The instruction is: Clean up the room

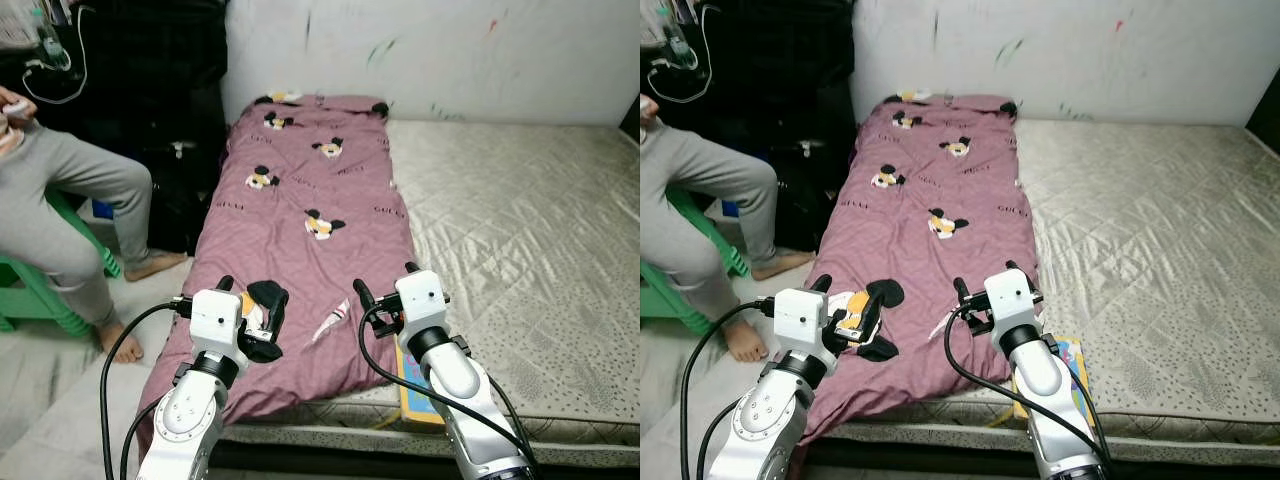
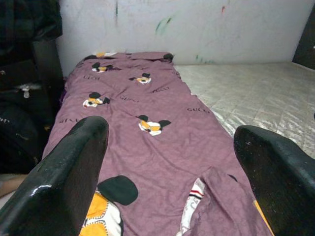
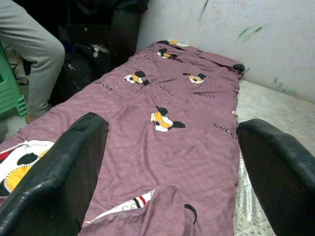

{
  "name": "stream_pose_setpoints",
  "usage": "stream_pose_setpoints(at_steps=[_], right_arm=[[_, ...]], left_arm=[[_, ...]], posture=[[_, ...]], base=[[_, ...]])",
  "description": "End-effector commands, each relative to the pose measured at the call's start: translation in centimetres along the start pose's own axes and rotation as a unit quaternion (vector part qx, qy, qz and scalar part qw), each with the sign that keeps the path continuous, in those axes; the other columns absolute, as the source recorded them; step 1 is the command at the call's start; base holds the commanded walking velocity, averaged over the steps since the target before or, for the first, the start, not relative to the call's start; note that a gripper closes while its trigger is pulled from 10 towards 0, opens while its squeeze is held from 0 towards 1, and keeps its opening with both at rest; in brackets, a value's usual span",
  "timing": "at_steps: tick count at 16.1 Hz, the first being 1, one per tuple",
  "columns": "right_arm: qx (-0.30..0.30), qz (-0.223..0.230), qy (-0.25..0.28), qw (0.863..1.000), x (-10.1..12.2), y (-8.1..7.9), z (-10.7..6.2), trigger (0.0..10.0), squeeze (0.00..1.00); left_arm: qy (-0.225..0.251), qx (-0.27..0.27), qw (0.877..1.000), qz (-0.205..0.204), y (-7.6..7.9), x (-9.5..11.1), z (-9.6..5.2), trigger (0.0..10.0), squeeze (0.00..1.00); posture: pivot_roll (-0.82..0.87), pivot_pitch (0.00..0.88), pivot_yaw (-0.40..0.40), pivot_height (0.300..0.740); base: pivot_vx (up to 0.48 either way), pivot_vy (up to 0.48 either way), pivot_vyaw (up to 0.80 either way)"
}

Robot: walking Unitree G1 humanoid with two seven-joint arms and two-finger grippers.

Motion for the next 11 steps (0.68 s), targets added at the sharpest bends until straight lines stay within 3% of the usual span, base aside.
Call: stream_pose_setpoints(at_steps=[1,11], right_arm=[[-0.006,0.001,0.006,1.0,0.32,0.19,0.1,10.0,0.0],[-0.001,-0.007,0.009,1.0,0.43,0.13,0.29,10.0,0.0]], left_arm=[[0.005,0.0,1.0,0.008,-0.06,0.32,0.12,10.0,0.0],[0.007,-0.001,1.0,0.006,0.04,0.37,0.23,10.0,0.0]], posture=[[-0.03,0.009,-0.002,0.74],[-0.03,0.001,-0.004,0.74]], base=[[0.0,-0.296,0.0],[0.0,-0.336,0.0]])
Point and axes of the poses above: a point about 5 cm out from each wrist's last joint towards the gripper, its own z axis pointing out of the wrist towards the gripper, its own x axis along the axis of the wrist's last joint, y = z × x, the point moved 1 cm from there along z, pointing out of the wrist towards the gripper, and after that the axes turned 10 degrees about z, right-handed, at the moved point
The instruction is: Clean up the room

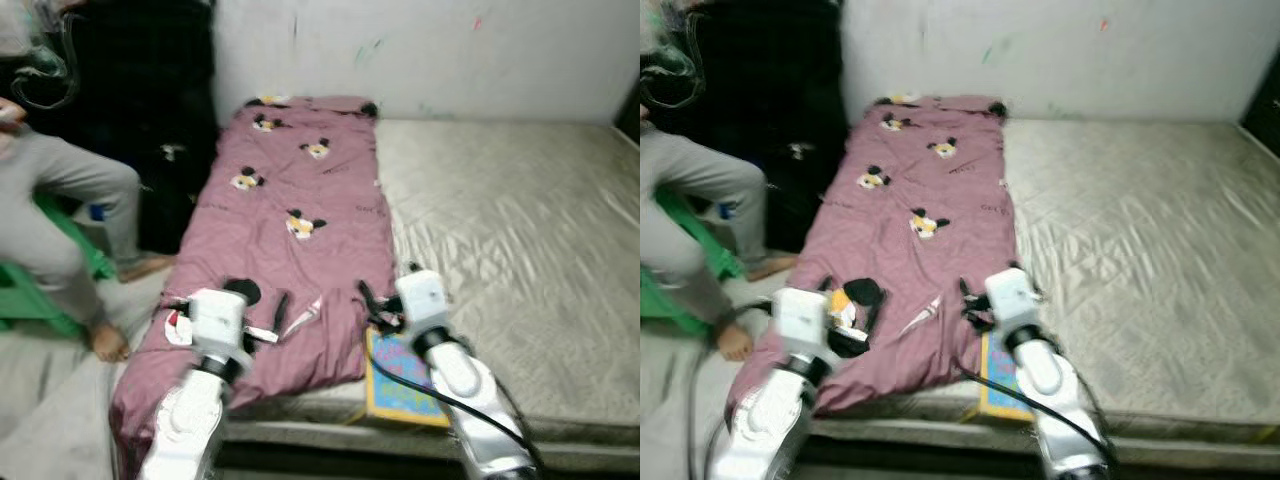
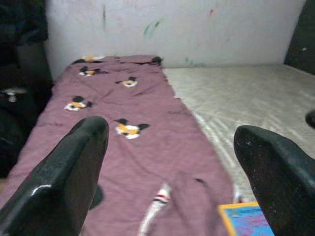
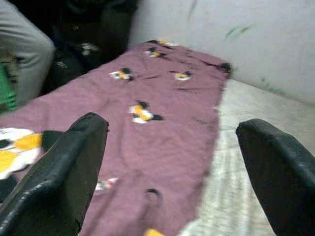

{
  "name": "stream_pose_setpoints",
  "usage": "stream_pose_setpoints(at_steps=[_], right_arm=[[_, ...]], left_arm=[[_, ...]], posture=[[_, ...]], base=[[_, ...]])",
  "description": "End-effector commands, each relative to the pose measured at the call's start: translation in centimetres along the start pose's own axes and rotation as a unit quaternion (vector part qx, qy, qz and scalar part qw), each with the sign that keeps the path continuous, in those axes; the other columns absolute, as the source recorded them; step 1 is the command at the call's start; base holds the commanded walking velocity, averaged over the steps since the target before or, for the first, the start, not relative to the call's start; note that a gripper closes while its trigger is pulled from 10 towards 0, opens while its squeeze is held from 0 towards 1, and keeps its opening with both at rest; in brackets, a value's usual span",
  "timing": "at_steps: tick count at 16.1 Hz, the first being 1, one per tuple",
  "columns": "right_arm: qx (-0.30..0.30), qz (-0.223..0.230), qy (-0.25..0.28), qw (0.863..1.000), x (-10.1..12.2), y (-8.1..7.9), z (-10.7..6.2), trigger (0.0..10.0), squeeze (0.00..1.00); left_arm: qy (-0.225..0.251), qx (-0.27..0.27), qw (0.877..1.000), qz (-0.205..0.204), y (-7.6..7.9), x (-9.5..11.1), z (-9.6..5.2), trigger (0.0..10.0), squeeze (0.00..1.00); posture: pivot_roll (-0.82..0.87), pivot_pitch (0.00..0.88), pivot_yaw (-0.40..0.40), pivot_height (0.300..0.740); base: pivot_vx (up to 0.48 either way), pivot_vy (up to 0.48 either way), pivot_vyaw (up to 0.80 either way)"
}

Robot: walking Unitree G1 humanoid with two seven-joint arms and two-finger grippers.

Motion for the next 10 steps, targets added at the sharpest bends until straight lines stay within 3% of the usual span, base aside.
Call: stream_pose_setpoints(at_steps=[1,7,10], right_arm=[[0.004,0.001,0.01,1.0,0.48,-0.45,0.28,10.0,0.0],[0.004,0.002,0.009,1.0,0.38,-0.55,0.2,10.0,0.0],[0.004,0.003,0.009,1.0,0.37,-0.54,0.22,10.0,0.0]], left_arm=[[0.004,0.008,1.0,0.014,-0.69,0.26,0.09,10.0,0.0],[0.003,0.008,1.0,0.012,-0.68,0.25,0.12,10.0,0.0],[0.006,0.009,1.0,0.004,-0.7,0.26,0.15,10.0,0.0]], posture=[[-0.03,0.001,-0.004,0.74],[-0.03,0.002,-0.003,0.74],[-0.03,0.0,-0.004,0.74]], base=[[0.0,-0.337,0.0],[0.0,-0.336,0.0],[0.0,0.0,0.0]])
Point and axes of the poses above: a point about 5 cm out from each wrist's last joint towards the gripper, its own z axis pointing out of the wrist towards the gripper, its own x axis along the axis of the wrist's last joint, y = z × x, the point moved 1 cm from there along z, pointing out of the wrist towards the gripper, and after that the axes turned 10 degrees about z, right-handed, at the moved point
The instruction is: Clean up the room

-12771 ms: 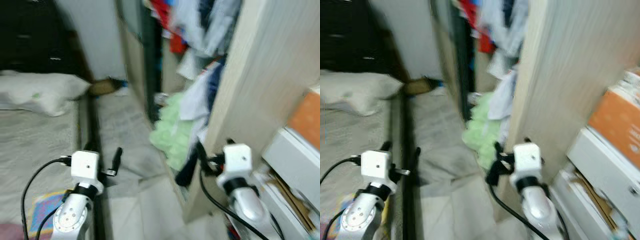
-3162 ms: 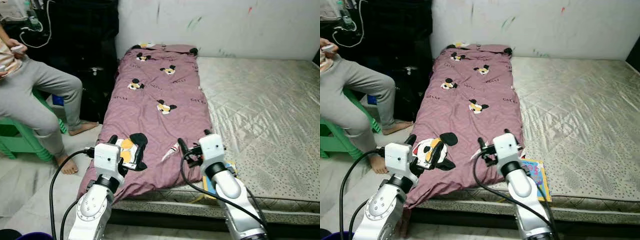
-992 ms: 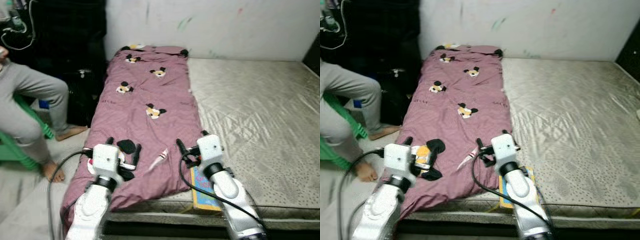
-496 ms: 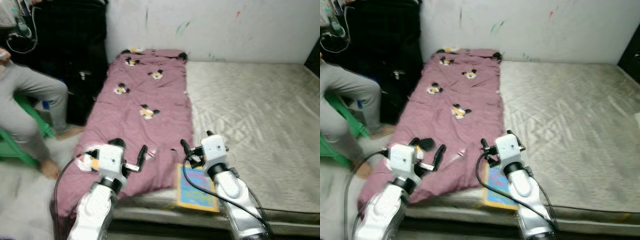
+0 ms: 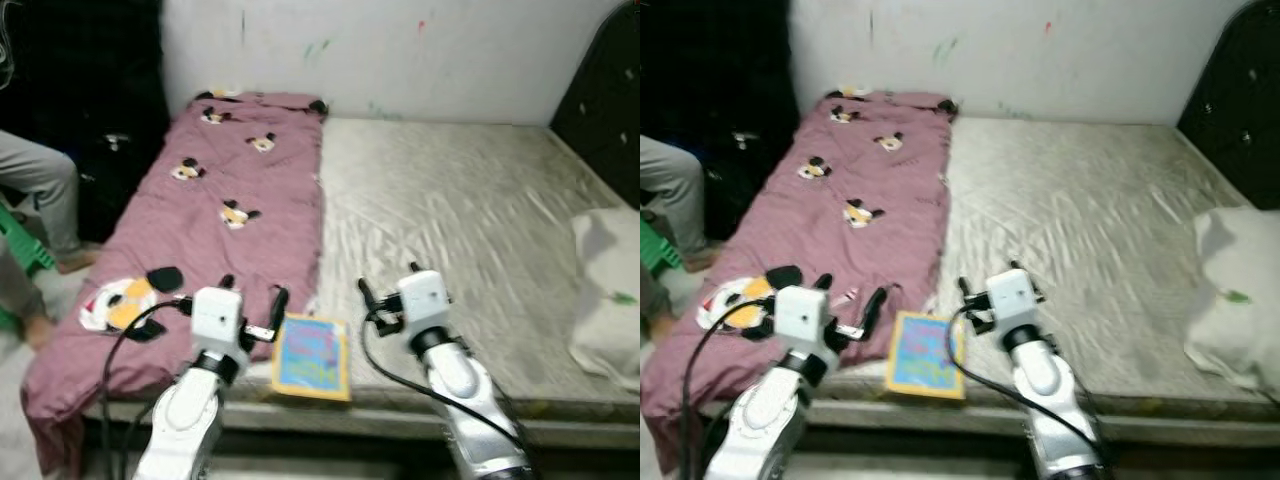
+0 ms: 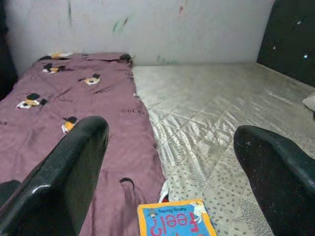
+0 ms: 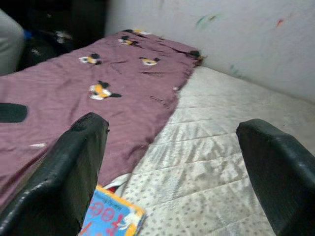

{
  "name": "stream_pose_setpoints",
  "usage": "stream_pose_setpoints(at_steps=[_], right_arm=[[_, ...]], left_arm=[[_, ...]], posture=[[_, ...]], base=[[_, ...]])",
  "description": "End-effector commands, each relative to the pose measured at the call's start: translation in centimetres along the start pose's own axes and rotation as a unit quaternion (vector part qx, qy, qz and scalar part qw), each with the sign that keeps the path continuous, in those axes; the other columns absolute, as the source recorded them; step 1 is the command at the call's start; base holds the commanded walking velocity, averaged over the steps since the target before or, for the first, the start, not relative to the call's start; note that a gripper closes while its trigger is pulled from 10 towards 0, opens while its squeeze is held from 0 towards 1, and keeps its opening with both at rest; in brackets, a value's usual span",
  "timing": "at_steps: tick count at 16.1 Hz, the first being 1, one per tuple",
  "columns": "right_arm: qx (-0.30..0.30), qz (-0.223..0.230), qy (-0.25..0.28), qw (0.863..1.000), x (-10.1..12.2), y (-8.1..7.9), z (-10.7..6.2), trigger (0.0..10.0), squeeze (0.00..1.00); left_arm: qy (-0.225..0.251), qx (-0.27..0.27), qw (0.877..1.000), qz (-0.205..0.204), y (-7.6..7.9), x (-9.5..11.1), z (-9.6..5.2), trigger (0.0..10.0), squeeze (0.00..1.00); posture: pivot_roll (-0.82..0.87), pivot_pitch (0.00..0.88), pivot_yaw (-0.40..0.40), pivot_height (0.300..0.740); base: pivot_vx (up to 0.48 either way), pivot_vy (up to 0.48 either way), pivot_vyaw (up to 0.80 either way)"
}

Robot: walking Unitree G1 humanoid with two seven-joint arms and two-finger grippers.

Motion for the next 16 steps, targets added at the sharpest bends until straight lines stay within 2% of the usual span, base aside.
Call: stream_pose_setpoints(at_steps=[1,6,8,10,13,16], right_arm=[[-0.003,-0.004,0.006,1.0,0.34,0.2,0.11,10.0,0.0],[-0.003,-0.004,0.01,1.0,0.35,0.09,0.24,10.0,0.0],[-0.005,0.0,0.012,1.0,0.4,0.12,0.43,10.0,0.0],[-0.005,0.001,0.018,1.0,0.67,0.12,0.64,10.0,0.0],[-0.005,-0.001,0.02,1.0,0.72,0.06,0.82,10.0,0.0],[-0.005,-0.003,0.021,1.0,0.64,0.05,1.05,10.0,0.0]], left_arm=[[0.009,0.004,1.0,-0.003,-0.11,0.31,0.07,10.0,0.0],[0.023,-0.012,1.0,-0.008,0.22,0.51,0.17,10.0,0.0],[0.037,-0.032,0.999,-0.008,0.8,0.86,0.27,10.0,0.0],[0.037,-0.03,0.999,-0.012,0.82,0.82,0.4,10.0,0.0],[0.03,-0.026,0.999,-0.014,0.72,0.6,0.52,10.0,0.0],[0.022,-0.013,1.0,-0.006,0.53,0.22,0.68,10.0,0.0]], posture=[[-0.03,0.0,-0.004,0.74],[-0.03,0.0,0.006,0.74],[-0.03,0.0,0.014,0.74],[-0.03,0.0,0.014,0.74],[-0.04,0.0,0.016,0.74],[-0.03,0.0,0.021,0.74]], base=[[0.0,0.0,0.0],[0.0,0.0,0.0],[0.362,0.0,-0.61],[0.39,0.0,-0.7],[0.35,0.0,0.0],[0.0,0.0,0.0]])
Point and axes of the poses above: a point about 5 cm out from each wrist's last joint towards the gripper, its own z axis pointing out of the wrist towards the gripper, its own x axis along the axis of the wrist's last joint, y = z × x, the point moved 1 cm from there along z, pointing out of the wrist towards the gripper, and after that the axes turned 10 degrees about z, right-handed, at the moved point
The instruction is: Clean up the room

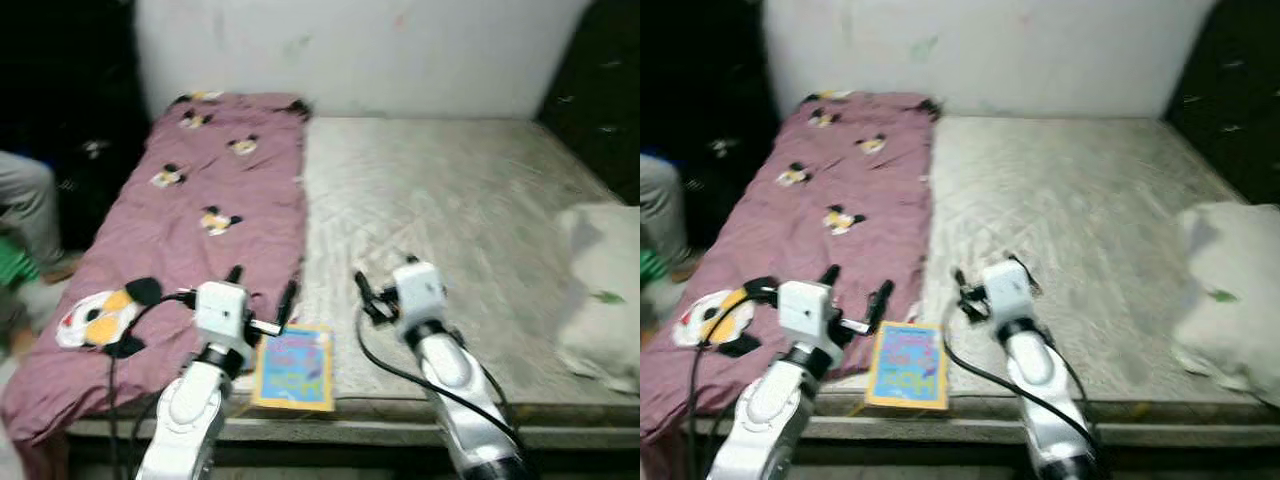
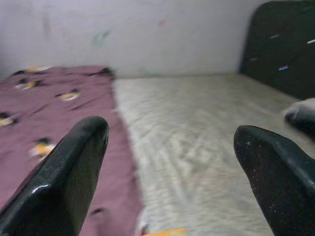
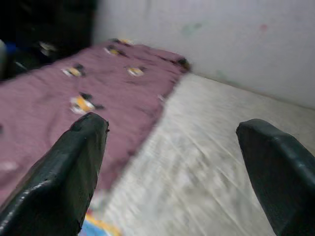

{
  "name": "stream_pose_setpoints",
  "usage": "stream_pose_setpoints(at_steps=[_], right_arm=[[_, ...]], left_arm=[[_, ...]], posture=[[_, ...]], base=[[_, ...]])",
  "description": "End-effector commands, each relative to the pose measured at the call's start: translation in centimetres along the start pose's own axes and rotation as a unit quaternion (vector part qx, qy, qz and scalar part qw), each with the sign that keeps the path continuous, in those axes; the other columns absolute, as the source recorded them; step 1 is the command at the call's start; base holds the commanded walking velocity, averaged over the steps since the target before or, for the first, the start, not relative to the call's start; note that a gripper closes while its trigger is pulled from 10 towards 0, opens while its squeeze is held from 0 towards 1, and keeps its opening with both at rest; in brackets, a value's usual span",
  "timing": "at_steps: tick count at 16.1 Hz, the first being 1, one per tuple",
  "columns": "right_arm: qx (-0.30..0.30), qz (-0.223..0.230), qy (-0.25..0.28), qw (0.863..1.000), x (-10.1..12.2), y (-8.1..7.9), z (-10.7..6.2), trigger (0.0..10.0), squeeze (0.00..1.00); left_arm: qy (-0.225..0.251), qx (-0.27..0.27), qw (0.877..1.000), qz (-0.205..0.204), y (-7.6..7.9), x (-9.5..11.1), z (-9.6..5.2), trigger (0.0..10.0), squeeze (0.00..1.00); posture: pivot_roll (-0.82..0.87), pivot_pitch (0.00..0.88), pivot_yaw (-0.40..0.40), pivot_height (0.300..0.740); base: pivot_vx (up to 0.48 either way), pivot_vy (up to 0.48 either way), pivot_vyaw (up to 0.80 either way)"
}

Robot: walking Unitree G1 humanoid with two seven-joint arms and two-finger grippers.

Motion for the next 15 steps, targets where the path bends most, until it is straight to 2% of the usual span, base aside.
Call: stream_pose_setpoints(at_steps=[1,4,8,11,15], right_arm=[[-0.007,-0.003,-0.01,1.0,-0.6,0.4,0.0,10.0,0.0],[-0.02,0.004,-0.023,1.0,-1.7,0.9,0.0,10.0,0.0],[-0.017,0.008,-0.005,1.0,-0.9,0.2,1.2,10.0,0.0],[-0.009,0.003,-0.003,1.0,-1.1,0.2,1.3,10.0,0.0],[-0.008,0.0,-0.001,1.0,-1.1,0.3,1.4,10.0,0.0]], left_arm=[[-0.003,0.002,1.0,0.011,0.1,-0.2,0.1,10.0,0.0],[-0.01,0.002,1.0,0.003,0.3,-0.6,0.3,10.0,0.0],[0.002,-0.001,1.0,0.002,0.0,0.0,1.3,10.0,0.0],[0.005,-0.004,1.0,-0.003,0.8,0.1,1.3,10.0,0.0],[0.003,0.0,1.0,-0.001,0.5,-0.2,1.3,10.0,0.0]], posture=[[-0.04,0.0,0.023,0.74],[-0.02,0.0,0.025,0.74],[-0.03,0.0,0.043,0.74],[-0.02,0.0,0.042,0.74],[-0.02,0.0,0.027,0.74]], base=[[0.0,0.0,0.0],[0.0,-0.194,0.0],[0.0,-0.322,0.0],[0.0,-0.331,0.0],[0.0,-0.311,0.0]])
Point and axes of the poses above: a point about 5 cm out from each wrist's last joint towards the gripper, its own z axis pointing out of the wrist towards the gripper, its own x axis along the axis of the wrist's last joint, y = z × x, the point moved 1 cm from there along z, pointing out of the wrist towards the gripper, and after that the axes turned 10 degrees about z, right-handed, at the moved point
